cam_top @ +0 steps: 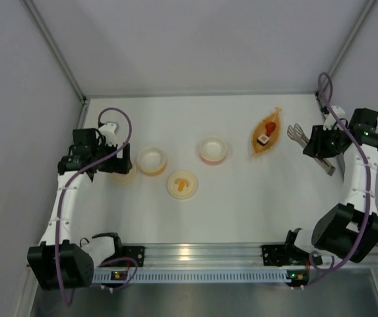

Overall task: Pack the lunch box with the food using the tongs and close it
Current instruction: Pick up the clamp at the center of the board, then pick up the fake food from the plate.

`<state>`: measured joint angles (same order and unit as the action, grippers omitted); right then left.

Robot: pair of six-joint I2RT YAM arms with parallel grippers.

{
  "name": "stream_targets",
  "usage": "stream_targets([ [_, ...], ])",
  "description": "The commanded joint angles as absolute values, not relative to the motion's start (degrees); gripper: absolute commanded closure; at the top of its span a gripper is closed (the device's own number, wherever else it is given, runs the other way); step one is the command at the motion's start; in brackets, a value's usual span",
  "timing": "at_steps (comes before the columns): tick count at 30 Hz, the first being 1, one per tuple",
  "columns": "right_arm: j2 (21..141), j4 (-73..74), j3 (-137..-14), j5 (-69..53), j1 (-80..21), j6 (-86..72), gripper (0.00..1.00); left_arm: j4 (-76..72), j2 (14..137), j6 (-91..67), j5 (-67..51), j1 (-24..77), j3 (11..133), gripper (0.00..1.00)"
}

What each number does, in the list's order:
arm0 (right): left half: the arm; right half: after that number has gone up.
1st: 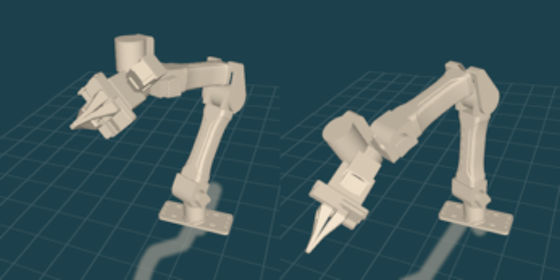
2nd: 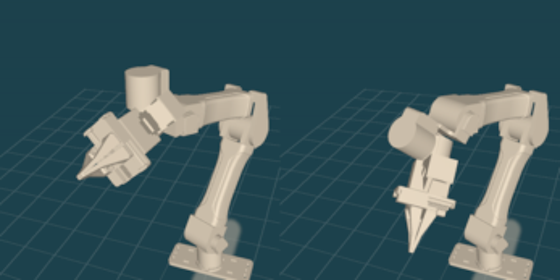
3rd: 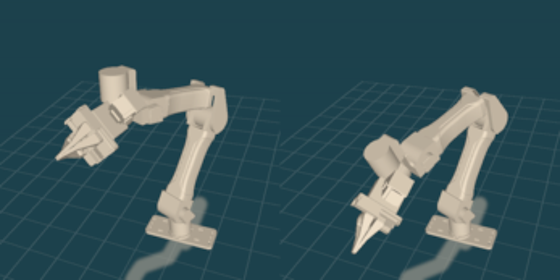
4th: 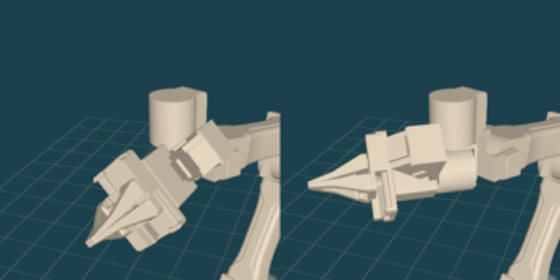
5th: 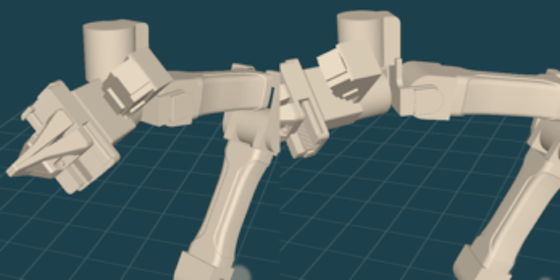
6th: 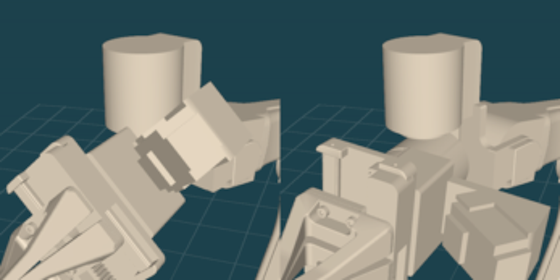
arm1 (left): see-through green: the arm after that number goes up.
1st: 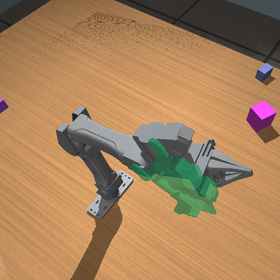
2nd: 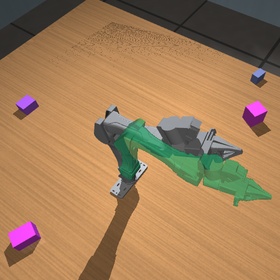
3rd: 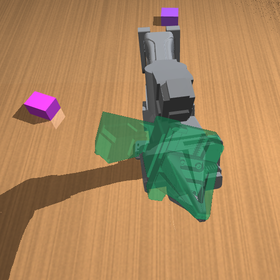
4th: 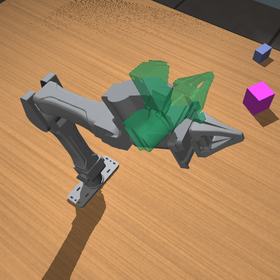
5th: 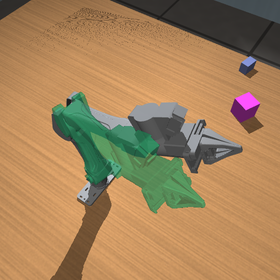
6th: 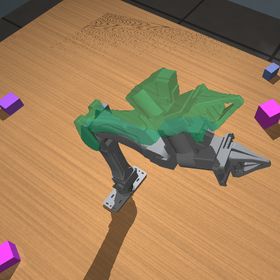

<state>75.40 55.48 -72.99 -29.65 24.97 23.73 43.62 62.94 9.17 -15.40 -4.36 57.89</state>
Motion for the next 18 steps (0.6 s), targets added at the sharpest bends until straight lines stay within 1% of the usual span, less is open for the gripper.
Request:
stream_targets([
  [1, 74.8, 57.8, -77.0, -34.4, 25.4, 20.4, 0.65, 41.1, 63.1, 8.8, -16.0, -4.6, 59.0, 0.02],
  [7, 78.5, 55.1, -79.5, -32.2, 19.9, 18.0, 0.64, 40.0, 64.2, 9.1, -16.1, -4.6, 58.2, 0.02],
  [14, 86.0, 55.2, -82.3, -31.6, 15.6, 21.4, 0.62, 39.4, 64.5, 8.9, -16.4, -4.6, 57.5, 0.02],
  [18, 90.0, 56.9, -85.1, -31.6, 14.7, 23.6, 0.57, 39.4, 65.0, 8.6, -17.0, -4.6, 58.1, 0.02],
])
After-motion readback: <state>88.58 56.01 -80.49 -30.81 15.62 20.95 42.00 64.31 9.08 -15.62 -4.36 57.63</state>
